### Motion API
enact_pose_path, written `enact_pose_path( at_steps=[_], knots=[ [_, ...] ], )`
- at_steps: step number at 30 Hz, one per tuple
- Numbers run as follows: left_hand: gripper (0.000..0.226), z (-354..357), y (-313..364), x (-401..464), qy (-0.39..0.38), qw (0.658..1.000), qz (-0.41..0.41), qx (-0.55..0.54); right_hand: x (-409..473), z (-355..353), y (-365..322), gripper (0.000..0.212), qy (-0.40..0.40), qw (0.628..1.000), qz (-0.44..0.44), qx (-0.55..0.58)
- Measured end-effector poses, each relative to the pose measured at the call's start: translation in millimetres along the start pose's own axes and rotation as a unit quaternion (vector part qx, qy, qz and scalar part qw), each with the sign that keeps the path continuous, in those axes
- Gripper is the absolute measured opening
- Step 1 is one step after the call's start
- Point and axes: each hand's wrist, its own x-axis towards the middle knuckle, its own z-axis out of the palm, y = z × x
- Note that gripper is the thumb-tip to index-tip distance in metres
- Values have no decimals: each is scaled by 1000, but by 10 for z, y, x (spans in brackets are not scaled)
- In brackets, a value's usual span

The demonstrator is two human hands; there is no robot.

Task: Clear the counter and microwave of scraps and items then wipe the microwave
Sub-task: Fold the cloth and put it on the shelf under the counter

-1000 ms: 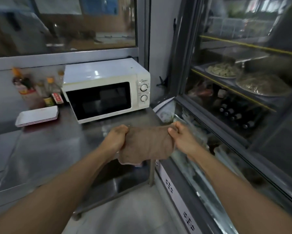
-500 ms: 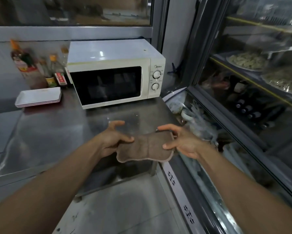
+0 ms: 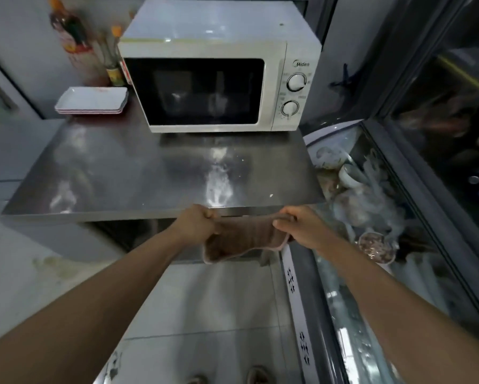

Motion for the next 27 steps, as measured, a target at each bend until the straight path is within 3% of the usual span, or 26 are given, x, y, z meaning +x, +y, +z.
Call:
enact_pose_path(
  at_steps=[3, 10, 12, 15, 20, 27],
  knots=[
    [21, 260, -120, 25, 14, 994, -54, -94, 89, 26, 280, 19, -30, 999, 9, 10],
    [25, 815, -586, 220, 89, 974, -105, -179, 222, 364, 978, 9, -3, 993, 81, 81],
    [25, 948, -763, 333, 65, 974, -103, -192, 258, 467, 1175, 6, 1, 989, 101, 109],
    [22, 1126, -1070, 546, 42, 971, -121, -203, 354, 632, 1482, 27, -22, 984, 108, 140],
    [43, 1487, -1661, 1033, 59, 968, -136, -204, 603, 1044, 2081, 43, 1, 991, 64, 114],
    [39, 2047, -2438, 1873, 109, 983, -93, -113, 1111, 1667, 2999, 21, 84, 995, 48, -23]
  ],
)
